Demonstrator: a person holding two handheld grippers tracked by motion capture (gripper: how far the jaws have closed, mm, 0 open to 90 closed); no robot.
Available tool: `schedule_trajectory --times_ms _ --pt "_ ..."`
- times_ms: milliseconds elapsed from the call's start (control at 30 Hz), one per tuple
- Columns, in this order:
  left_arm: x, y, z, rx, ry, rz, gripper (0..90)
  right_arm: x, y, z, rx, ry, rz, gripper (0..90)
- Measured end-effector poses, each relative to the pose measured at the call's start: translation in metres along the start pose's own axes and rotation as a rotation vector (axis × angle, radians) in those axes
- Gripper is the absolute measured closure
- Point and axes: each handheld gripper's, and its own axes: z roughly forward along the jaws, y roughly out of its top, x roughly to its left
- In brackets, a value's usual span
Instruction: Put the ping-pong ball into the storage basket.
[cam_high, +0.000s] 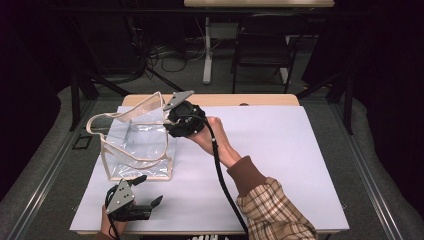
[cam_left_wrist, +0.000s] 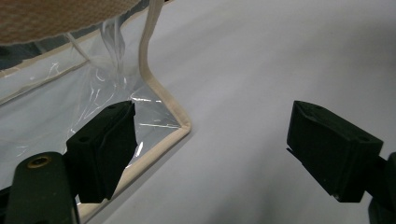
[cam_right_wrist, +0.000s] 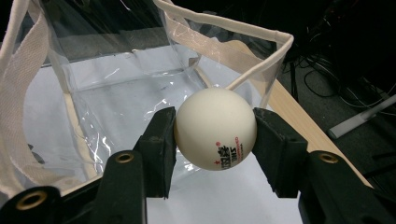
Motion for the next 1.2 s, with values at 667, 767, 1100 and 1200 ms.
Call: schedule_trajectory --times_ms 667,767,1100,1200 --pt "0.000 0.000 0.000 -0.001 0.000 -0.001 16.0 0.008 0.012 0.013 0.015 0.035 -0.018 50.7" --pt "0.000 0.000 0.000 -0.004 -0.002 -0.002 16.0 0.010 0.014 0.014 0.018 0.039 -0.025 50.8" --pt "0.000 0.000 0.000 -0.004 -0.002 -0.002 16.0 0.016 0.021 0.018 0.038 0.050 -0.042 50.7" --pt "0.000 0.000 0.000 -0.004 -0.002 -0.001 16.0 0.019 0.024 0.020 0.058 0.059 -0.055 50.7"
